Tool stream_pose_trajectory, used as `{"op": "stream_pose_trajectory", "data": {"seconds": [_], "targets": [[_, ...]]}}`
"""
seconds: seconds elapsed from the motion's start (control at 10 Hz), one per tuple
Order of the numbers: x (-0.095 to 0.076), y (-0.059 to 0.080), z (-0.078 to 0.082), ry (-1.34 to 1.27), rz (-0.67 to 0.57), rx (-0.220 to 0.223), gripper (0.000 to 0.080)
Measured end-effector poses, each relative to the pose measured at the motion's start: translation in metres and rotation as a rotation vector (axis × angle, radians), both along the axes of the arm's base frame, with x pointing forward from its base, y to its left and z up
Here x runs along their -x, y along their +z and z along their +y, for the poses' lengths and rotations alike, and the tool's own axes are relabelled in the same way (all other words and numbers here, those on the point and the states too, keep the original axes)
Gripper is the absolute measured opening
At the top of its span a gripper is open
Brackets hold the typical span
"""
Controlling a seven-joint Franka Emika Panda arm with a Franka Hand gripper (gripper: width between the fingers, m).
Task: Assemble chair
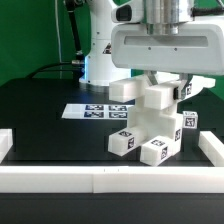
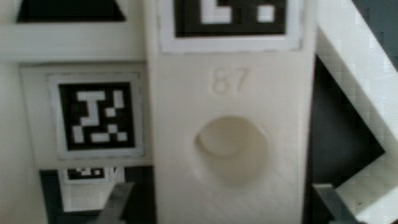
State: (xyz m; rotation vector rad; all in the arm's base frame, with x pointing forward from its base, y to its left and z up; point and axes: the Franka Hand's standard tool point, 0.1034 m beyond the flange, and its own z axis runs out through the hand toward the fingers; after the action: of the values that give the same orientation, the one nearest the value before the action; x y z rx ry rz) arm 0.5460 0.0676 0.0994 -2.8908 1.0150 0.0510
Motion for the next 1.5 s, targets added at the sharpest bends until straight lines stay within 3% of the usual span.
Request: {"op": "stream_pose_trajectory", "data": {"seconds": [0.6, 1.3, 1.4, 1.5], "targets": [[0.007, -0.024, -0.007, 0.071, 0.029, 0.014, 0.0290], [0.001, -0.023, -0.008, 0.072, 0.001, 0.021, 0.0290], [0.001, -0.023, -0.008, 0.072, 0.001, 0.021, 0.0342], [0.001, -0.023, -0.008, 0.072, 0.001, 0.021, 0.0342]]}}
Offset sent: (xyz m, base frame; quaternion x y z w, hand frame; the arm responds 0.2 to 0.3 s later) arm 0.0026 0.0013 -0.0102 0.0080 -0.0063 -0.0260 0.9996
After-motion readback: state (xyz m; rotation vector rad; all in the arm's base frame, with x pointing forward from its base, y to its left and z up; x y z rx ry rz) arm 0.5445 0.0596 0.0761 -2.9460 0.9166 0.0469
